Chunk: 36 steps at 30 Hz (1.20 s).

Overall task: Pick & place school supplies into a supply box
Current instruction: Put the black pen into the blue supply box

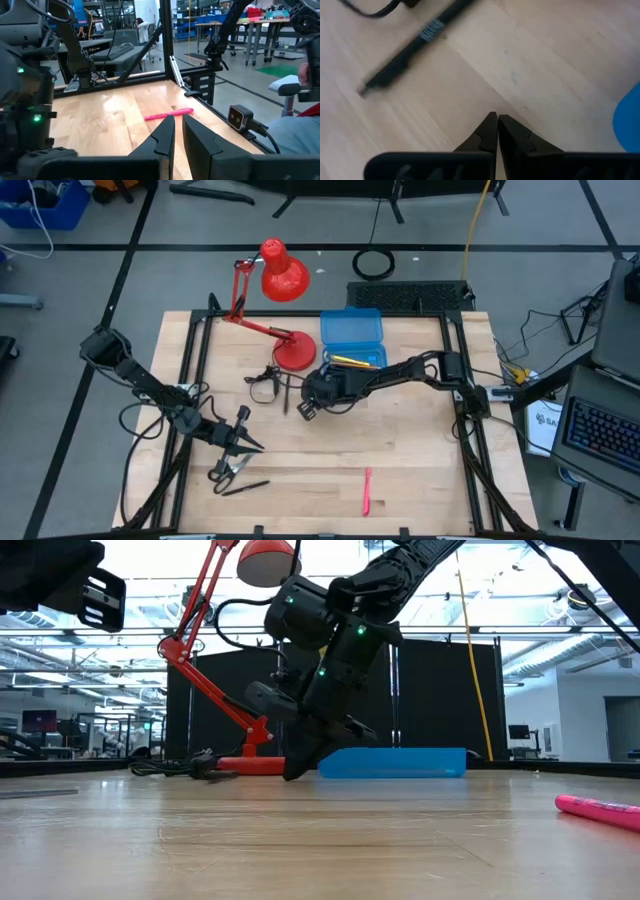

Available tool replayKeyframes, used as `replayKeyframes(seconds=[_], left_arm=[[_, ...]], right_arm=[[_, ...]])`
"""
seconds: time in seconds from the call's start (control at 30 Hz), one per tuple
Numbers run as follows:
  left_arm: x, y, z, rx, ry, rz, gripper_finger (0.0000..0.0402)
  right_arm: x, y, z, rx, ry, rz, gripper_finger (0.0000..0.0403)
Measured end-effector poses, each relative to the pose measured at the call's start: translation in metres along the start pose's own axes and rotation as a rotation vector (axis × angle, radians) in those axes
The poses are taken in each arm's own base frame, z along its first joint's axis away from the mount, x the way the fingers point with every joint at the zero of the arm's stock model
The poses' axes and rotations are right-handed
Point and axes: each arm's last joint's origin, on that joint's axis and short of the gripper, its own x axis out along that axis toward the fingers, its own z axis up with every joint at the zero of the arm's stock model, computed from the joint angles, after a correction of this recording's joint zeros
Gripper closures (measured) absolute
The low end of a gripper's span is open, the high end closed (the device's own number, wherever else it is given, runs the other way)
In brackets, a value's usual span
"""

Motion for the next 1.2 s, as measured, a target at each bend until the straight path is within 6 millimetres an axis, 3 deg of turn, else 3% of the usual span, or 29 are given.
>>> replayKeyframes(seconds=[0.2, 0.37, 0.77, 1.2], left_arm=[[0.0, 0.0, 0.0, 0.0, 0.0, 0.0, 0.036], [0.0, 0.0, -0.001, 0.002, 0.009, 0.0, 0.036], [0.0, 0.0, -0.002, -0.006, 0.02, -0.001, 0.036], [0.0, 0.0, -0.002, -0.002, 0.018, -0.001, 0.036]], right_arm=[[0.0, 0.01, 0.0, -0.174, -0.049, 0.066, 0.0402], [0.0, 0.015, 0.004, -0.162, -0.037, 0.184, 0.0397], [0.0, 0.014, 0.011, 0.041, -0.115, 0.154, 0.0395], [-0.001, 0.017, 0.021, 0.043, -0.211, 0.198, 0.0285]])
